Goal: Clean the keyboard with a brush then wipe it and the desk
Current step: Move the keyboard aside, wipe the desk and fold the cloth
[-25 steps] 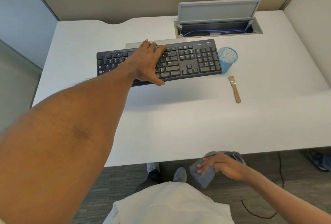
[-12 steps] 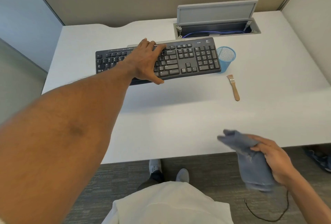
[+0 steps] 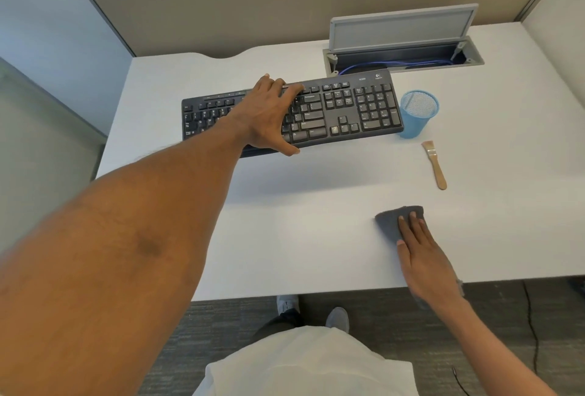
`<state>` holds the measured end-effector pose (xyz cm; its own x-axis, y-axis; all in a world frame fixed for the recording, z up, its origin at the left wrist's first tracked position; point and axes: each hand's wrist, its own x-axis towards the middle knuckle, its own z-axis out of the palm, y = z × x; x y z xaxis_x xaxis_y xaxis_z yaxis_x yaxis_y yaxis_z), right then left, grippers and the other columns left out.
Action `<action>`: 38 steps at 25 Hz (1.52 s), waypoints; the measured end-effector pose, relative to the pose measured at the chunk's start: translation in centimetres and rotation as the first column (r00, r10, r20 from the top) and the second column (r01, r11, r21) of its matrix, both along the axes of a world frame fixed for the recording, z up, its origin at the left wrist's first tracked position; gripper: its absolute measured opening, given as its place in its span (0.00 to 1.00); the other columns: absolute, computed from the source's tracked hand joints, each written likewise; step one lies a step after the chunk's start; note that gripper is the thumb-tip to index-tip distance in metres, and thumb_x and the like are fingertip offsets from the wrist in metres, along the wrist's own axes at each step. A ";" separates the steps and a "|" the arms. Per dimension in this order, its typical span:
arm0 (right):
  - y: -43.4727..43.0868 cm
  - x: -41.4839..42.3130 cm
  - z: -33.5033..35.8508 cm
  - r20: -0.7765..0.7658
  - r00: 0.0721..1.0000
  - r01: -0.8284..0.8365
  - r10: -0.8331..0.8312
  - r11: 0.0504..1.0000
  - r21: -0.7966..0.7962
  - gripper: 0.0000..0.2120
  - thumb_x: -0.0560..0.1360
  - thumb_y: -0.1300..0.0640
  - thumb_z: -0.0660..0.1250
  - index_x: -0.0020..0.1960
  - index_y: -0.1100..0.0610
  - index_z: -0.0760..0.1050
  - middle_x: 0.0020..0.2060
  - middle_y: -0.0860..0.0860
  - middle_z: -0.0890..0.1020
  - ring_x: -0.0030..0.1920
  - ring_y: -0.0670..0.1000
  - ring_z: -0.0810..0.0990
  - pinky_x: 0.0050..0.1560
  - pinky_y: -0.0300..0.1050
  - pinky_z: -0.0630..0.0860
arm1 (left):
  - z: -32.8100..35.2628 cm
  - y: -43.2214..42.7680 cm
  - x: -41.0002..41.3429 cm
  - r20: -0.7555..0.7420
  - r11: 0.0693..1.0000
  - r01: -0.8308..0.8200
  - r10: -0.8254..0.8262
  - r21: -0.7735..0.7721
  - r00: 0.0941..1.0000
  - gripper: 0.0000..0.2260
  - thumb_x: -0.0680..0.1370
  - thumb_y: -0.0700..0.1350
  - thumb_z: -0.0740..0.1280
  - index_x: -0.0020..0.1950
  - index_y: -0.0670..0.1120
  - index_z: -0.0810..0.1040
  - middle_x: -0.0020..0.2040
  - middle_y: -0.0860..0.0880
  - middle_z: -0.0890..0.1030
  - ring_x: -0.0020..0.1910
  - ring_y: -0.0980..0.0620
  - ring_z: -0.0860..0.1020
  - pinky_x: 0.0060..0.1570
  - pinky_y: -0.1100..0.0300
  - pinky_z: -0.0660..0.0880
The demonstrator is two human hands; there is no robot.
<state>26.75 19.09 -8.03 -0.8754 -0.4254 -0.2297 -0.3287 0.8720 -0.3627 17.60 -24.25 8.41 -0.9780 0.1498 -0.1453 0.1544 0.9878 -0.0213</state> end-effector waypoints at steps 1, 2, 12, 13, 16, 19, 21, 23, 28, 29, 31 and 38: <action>0.6 -0.9 -0.1 -0.048 0.996 -0.075 0.078 0.995 0.059 0.30 0.84 0.46 0.42 0.83 0.57 0.49 0.83 0.52 0.47 0.82 0.48 0.42 0.81 0.44 0.42 | -0.1 -0.4 -0.1 0.005 1.000 0.001 -0.001 -0.005 1.000 0.64 0.58 0.83 0.62 0.84 0.47 0.53 0.72 0.37 0.70 0.73 0.35 0.65 0.81 0.39 0.57; 1.1 -1.7 -0.3 -0.092 0.983 -0.146 0.156 0.984 0.104 0.30 0.85 0.45 0.42 0.83 0.57 0.48 0.83 0.52 0.46 0.83 0.48 0.41 0.82 0.45 0.42 | -0.3 -0.8 -0.4 0.009 1.000 0.001 -0.001 -0.011 1.000 0.64 0.58 0.83 0.61 0.85 0.47 0.52 0.73 0.37 0.70 0.73 0.35 0.65 0.81 0.39 0.56; -9.9 -8.9 -3.1 -0.191 0.975 0.139 -0.111 0.981 0.139 0.29 0.84 0.50 0.44 0.83 0.59 0.50 0.83 0.57 0.53 0.83 0.55 0.50 0.82 0.57 0.51 | -1.5 -5.0 -3.6 0.072 0.999 0.028 -0.025 -0.045 0.997 0.64 0.58 0.83 0.61 0.85 0.47 0.50 0.76 0.34 0.68 0.77 0.33 0.63 0.82 0.37 0.51; -11.8 -9.8 -3.2 -0.175 0.972 0.183 -0.158 0.974 0.132 0.29 0.84 0.51 0.45 0.83 0.60 0.51 0.83 0.58 0.54 0.83 0.57 0.51 0.82 0.58 0.51 | -1.6 -5.4 -4.0 0.073 0.998 0.035 -0.031 -0.046 0.997 0.64 0.59 0.83 0.61 0.85 0.48 0.50 0.76 0.34 0.67 0.77 0.33 0.62 0.83 0.37 0.51; -19.5 -11.0 -3.1 -0.164 0.969 0.203 -0.183 0.972 0.118 0.29 0.85 0.51 0.47 0.83 0.61 0.51 0.82 0.62 0.54 0.82 0.61 0.51 0.81 0.61 0.50 | -1.8 -6.5 -4.9 0.061 0.998 0.051 -0.049 -0.040 0.997 0.63 0.59 0.83 0.62 0.84 0.49 0.49 0.76 0.34 0.67 0.78 0.34 0.62 0.83 0.38 0.50; -28.6 -8.3 -2.6 -0.130 0.975 0.188 -0.180 0.980 0.059 0.31 0.85 0.51 0.51 0.83 0.64 0.50 0.81 0.65 0.53 0.82 0.64 0.49 0.81 0.62 0.48 | -2.0 -7.8 -5.3 0.059 0.998 0.058 -0.056 -0.033 0.997 0.64 0.59 0.83 0.62 0.84 0.47 0.50 0.76 0.34 0.67 0.78 0.34 0.62 0.83 0.38 0.50; -33.6 -5.7 -2.5 -0.100 0.989 0.108 -0.107 0.994 0.004 0.32 0.85 0.50 0.51 0.83 0.64 0.48 0.81 0.65 0.50 0.82 0.65 0.47 0.81 0.62 0.46 | -2.1 -8.4 -5.3 0.068 0.998 0.053 -0.051 -0.025 0.996 0.64 0.59 0.83 0.62 0.85 0.47 0.50 0.77 0.34 0.66 0.78 0.34 0.61 0.83 0.38 0.49; -37.0 -3.3 -2.7 -0.104 0.994 -0.042 0.039 0.999 -0.029 0.32 0.85 0.50 0.50 0.83 0.63 0.46 0.82 0.64 0.48 0.82 0.64 0.45 0.80 0.62 0.46 | -2.3 -9.1 -5.1 0.074 0.999 0.048 -0.047 -0.017 0.996 0.64 0.59 0.83 0.63 0.85 0.47 0.50 0.77 0.34 0.66 0.79 0.33 0.61 0.83 0.38 0.48; -38.1 4.1 -2.9 -0.140 0.832 -0.541 0.536 0.841 0.005 0.30 0.86 0.49 0.48 0.84 0.60 0.45 0.83 0.60 0.48 0.83 0.60 0.41 0.81 0.58 0.44 | -3.3 -9.9 -3.8 0.069 1.000 0.029 -0.028 -0.013 0.997 0.62 0.61 0.81 0.66 0.84 0.46 0.51 0.75 0.34 0.68 0.76 0.33 0.63 0.83 0.39 0.49; -36.8 5.3 -3.1 -0.150 0.769 -0.628 0.621 0.778 0.002 0.30 0.86 0.49 0.49 0.84 0.59 0.46 0.83 0.59 0.48 0.83 0.59 0.42 0.82 0.57 0.43 | -3.5 -9.9 -3.6 0.074 1.000 0.026 -0.025 -0.013 0.997 0.63 0.62 0.81 0.67 0.85 0.46 0.51 0.75 0.34 0.67 0.76 0.33 0.63 0.83 0.39 0.50; -33.0 6.7 -3.4 -0.171 0.664 -0.736 0.728 0.677 0.020 0.31 0.86 0.50 0.52 0.84 0.58 0.46 0.83 0.57 0.48 0.83 0.57 0.42 0.82 0.56 0.43 | -4.1 -9.5 -3.0 0.083 1.000 0.014 -0.014 -0.007 0.996 0.63 0.62 0.81 0.67 0.85 0.46 0.51 0.75 0.35 0.67 0.76 0.34 0.62 0.83 0.39 0.50; -18.9 3.4 -2.5 -0.161 0.787 -0.581 0.596 0.803 0.131 0.29 0.86 0.50 0.49 0.84 0.55 0.44 0.84 0.54 0.46 0.83 0.54 0.41 0.82 0.57 0.48 | -6.5 -5.9 -0.5 0.106 0.998 0.007 -0.014 0.060 0.994 0.63 0.59 0.82 0.63 0.84 0.48 0.51 0.74 0.37 0.68 0.75 0.34 0.63 0.80 0.38 0.58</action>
